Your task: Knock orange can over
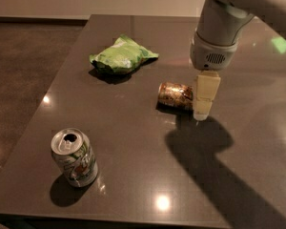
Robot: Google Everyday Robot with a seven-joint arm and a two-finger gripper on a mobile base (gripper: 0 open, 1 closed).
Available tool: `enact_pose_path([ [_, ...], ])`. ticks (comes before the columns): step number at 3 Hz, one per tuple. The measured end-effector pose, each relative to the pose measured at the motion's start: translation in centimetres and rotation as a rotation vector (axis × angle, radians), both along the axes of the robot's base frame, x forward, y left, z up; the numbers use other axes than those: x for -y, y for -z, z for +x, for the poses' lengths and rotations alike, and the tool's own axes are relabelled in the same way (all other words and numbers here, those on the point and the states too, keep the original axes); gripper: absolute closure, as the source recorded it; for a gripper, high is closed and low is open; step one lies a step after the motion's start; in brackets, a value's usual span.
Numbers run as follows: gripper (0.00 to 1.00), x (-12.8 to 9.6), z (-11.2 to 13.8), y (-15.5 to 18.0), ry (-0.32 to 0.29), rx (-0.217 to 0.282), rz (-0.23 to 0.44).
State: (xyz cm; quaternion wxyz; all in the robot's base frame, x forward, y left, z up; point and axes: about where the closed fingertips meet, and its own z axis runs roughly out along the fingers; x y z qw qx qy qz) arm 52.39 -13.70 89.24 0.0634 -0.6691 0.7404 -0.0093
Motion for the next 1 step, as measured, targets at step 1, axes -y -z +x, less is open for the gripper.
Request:
enact_pose_path([
  [1, 0.0, 0.0, 0.0, 0.0, 0.0, 0.0, 0.0],
])
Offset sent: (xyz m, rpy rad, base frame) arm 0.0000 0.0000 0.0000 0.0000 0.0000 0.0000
